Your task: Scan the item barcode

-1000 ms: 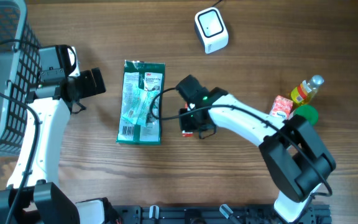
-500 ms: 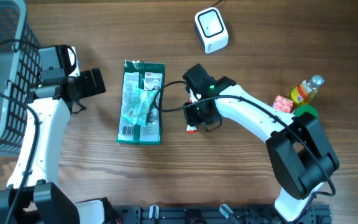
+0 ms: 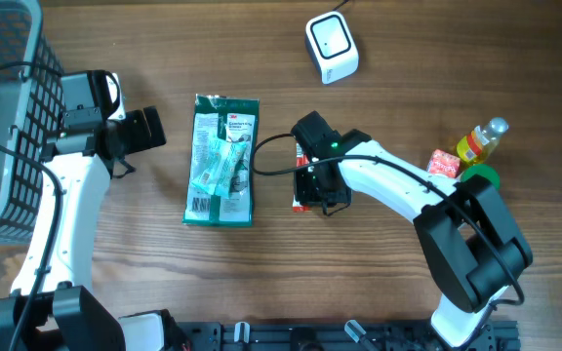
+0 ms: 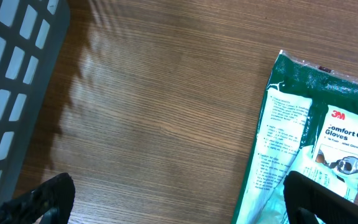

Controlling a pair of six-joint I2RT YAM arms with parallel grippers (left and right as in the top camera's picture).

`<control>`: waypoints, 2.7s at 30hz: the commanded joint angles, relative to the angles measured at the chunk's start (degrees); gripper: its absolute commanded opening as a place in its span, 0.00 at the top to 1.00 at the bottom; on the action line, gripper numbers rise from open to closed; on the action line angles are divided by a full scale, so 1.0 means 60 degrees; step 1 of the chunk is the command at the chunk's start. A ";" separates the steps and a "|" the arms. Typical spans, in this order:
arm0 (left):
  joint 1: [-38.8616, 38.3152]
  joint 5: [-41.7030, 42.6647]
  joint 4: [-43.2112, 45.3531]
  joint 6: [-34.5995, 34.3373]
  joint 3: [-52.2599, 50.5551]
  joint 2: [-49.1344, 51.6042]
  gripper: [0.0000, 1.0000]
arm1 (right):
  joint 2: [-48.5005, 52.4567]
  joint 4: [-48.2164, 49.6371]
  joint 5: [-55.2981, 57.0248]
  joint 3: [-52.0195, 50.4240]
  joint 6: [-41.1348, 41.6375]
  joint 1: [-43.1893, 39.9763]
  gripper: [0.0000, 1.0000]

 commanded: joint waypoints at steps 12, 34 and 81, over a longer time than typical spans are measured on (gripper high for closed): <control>0.0036 -0.0091 0.0025 0.0142 0.0044 0.0036 0.00 | -0.0211 0.0477 0.0474 -0.0109 -0.0528 -0.0157 0.72; 0.0036 -0.0091 0.0025 0.0142 0.0044 0.0036 0.00 | -0.0226 0.0663 -0.0244 0.0328 0.1060 -0.0069 0.75; 0.0036 -0.0091 0.0025 0.0142 0.0044 0.0036 0.00 | -0.0193 -0.0091 0.1821 0.0747 -0.2503 -0.0663 0.62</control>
